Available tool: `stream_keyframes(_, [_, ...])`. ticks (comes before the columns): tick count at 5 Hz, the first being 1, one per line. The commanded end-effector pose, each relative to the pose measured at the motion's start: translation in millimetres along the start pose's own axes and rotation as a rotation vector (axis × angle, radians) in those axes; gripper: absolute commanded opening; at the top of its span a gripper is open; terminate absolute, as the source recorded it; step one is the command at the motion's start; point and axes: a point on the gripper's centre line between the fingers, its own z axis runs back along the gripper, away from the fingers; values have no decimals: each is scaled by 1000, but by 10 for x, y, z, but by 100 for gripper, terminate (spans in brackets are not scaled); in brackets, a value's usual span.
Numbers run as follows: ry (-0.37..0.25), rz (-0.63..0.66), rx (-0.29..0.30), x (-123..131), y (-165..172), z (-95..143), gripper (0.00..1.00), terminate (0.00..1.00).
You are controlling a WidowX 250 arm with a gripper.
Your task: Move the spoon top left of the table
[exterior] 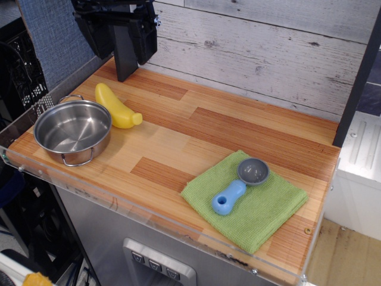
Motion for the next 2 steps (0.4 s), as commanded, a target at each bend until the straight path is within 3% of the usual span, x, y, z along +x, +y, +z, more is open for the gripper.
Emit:
stream_keyframes(1, [0, 0, 0, 0, 0, 0, 100, 0])
stream_keyframes(2, [1, -9, 2, 6, -37, -4, 100, 0])
